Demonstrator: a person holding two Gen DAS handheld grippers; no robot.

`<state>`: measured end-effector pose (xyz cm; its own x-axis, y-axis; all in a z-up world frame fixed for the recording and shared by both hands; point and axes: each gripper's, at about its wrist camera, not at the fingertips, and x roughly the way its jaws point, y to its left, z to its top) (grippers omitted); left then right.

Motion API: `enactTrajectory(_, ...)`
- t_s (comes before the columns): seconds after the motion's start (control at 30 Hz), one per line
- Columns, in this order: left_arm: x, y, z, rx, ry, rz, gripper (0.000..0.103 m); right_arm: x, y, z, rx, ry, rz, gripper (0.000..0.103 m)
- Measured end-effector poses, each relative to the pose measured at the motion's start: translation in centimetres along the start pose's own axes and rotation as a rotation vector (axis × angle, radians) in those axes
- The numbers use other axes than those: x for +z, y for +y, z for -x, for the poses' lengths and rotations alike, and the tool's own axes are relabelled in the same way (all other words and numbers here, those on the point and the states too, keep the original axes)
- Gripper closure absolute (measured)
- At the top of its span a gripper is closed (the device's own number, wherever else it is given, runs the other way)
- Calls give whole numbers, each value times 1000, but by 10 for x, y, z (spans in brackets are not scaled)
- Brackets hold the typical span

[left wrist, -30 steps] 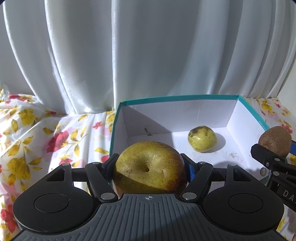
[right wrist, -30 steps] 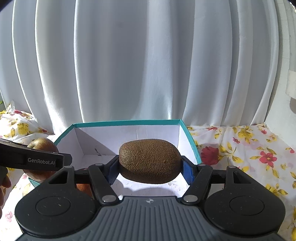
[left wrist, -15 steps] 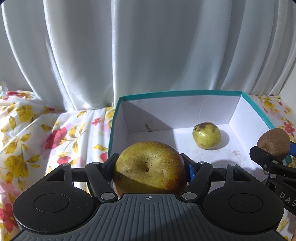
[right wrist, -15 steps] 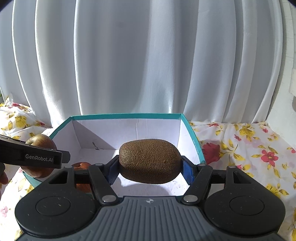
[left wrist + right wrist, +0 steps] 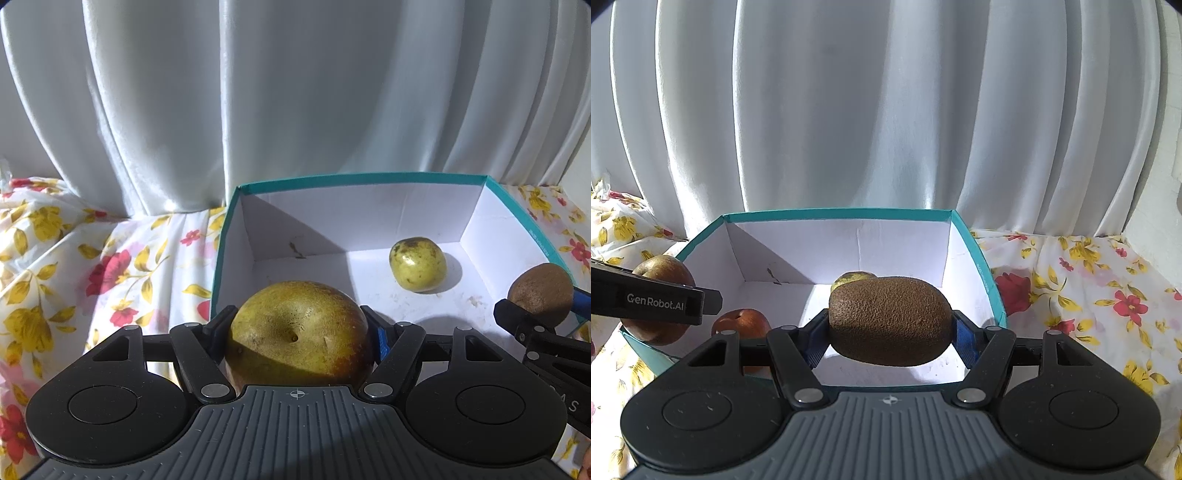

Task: Organize fruits
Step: 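Lift the green apple and kiwi into the teal box and release both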

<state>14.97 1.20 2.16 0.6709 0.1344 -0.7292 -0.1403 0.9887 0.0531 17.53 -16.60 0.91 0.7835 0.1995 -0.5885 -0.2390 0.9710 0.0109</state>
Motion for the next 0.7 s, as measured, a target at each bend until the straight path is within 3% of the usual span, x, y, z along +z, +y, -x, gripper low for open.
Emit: enactTrajectory(0.7,-5,-2,-10,6,34,-19,28,-6,2,-11,-35,31,37,35)
